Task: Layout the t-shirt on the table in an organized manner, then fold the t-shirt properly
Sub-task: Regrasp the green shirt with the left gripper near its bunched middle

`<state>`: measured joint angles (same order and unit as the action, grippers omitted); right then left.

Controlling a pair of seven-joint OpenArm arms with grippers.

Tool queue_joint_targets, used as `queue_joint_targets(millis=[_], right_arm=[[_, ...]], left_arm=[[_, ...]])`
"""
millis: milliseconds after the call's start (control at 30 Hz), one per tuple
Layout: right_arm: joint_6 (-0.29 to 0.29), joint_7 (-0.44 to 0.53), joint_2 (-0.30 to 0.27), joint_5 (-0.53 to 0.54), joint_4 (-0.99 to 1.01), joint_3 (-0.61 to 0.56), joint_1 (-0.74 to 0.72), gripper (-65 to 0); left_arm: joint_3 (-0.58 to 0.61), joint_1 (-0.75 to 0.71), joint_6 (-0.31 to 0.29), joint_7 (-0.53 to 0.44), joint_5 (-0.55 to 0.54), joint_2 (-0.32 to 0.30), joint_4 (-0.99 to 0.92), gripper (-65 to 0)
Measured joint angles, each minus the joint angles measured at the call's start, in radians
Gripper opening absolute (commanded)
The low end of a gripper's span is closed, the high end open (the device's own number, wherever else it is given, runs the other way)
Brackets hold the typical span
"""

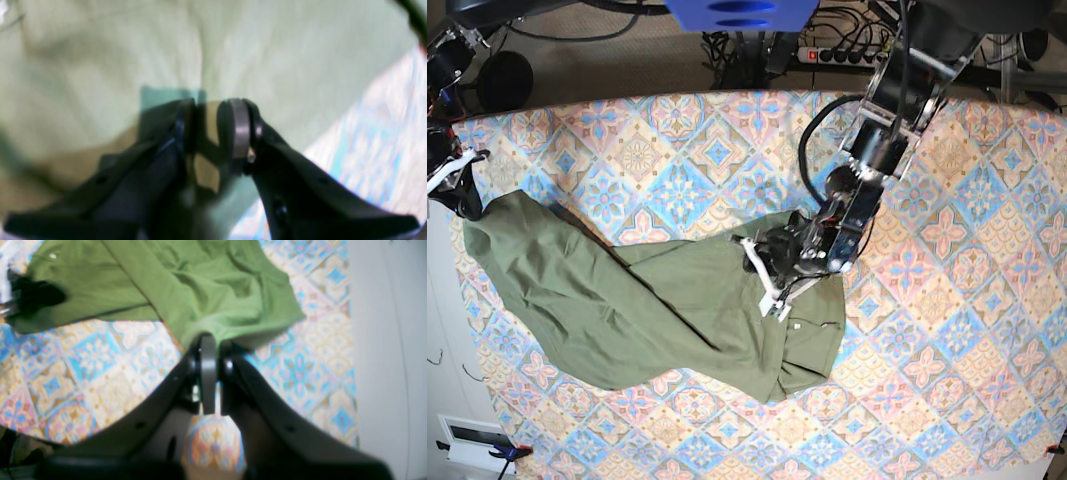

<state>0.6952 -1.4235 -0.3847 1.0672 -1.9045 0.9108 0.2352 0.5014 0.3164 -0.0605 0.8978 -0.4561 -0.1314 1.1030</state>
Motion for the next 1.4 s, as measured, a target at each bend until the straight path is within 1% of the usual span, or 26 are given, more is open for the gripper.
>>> queue_joint_targets(millis=[167,200,333,367,467,533,633,667,700,767,800,900,1000,1100,1167,1333,1400], right_arm=[[0.000,0.007,-0.001,0.007,0.000,0.000,-0.005,-64.5],[0.000,0.005,-0.001,0.007,0.000,0.000,-0.005,-64.5],[0.000,0.005,-0.001,0.003,0.001,0.001,-0.003,-64.5],[0.000,0.004,-0.001,0.000,0.001,0.000,-0.005,-64.5],[0.000,0.005,0.000,0.007,0.000,0.001,-0.002,-64.5],[0.000,0.005,0.000,0.004,0.001,0.000,-0.003,-64.5],[0.000,0.005,0.000,0.007,0.000,0.001,-0.002,-64.5],[0.000,0.004,0.001,0.003,0.001,0.001,-0.002,-64.5],[0.000,0.002,0.003,0.004,0.001,0.001,-0.002,-64.5],[0.000,0.002,0.003,0.006,0.001,0.000,-0.005,-64.5],[0.000,0.004,0.004,0.007,0.000,-0.001,-0.004,-64.5],[0.000,0.000,0.003,-0.007,0.000,0.000,-0.003,-64.5],[0.000,0.004,0.004,0.011,-0.001,0.000,-0.003,-64.5],[0.001,0.003,0.002,0.004,0.000,0.000,-0.004,-64.5],[0.000,0.005,0.003,0.007,-0.001,0.000,-0.003,-64.5],[0.000,0.005,0.003,0.006,-0.001,0.000,-0.005,-64.5],[0.000,0.003,0.003,0.006,0.000,0.001,-0.002,-64.5]], left_arm=[[-0.002,-0.046,-0.012,-0.015,-0.021,-0.033,0.032,-49.5],[-0.002,-0.059,-0.018,-0.039,-0.027,-0.044,0.041,-49.5],[-0.003,-0.146,-0.039,-0.235,-0.097,-0.107,0.082,-49.6],[-0.003,-0.163,-0.042,-0.259,-0.123,-0.121,0.092,-49.6],[-0.004,-0.206,-0.058,-0.259,-0.184,-0.175,0.135,-49.6],[-0.005,-0.240,-0.059,-0.261,-0.189,-0.206,0.176,-49.6],[-0.006,-0.294,-0.061,-0.320,-0.188,-0.249,0.219,-49.6],[-0.006,-0.313,-0.057,-0.320,-0.180,-0.264,0.248,-49.6],[-0.024,-0.329,-0.043,-0.271,-0.169,-0.272,0.287,-49.6],[-0.120,-0.356,-0.019,0.028,-0.182,-0.274,0.399,-49.6],[-0.162,-0.365,-0.012,0.143,-0.188,-0.277,0.432,-49.6],[-0.270,-0.402,-0.003,0.201,-0.280,-0.285,0.456,-49.2],[-0.316,-0.328,0.023,0.312,-0.354,-0.284,0.427,-48.9],[-0.358,-0.238,0.050,0.289,-0.352,-0.267,0.357,-48.9],[-0.377,-0.165,0.047,0.293,-0.386,-0.251,0.308,-48.9],[-0.400,-0.004,0.044,0.274,-0.445,-0.158,0.175,-48.9],[-0.400,0.046,0.019,0.237,-0.441,-0.124,0.113,-48.8]])
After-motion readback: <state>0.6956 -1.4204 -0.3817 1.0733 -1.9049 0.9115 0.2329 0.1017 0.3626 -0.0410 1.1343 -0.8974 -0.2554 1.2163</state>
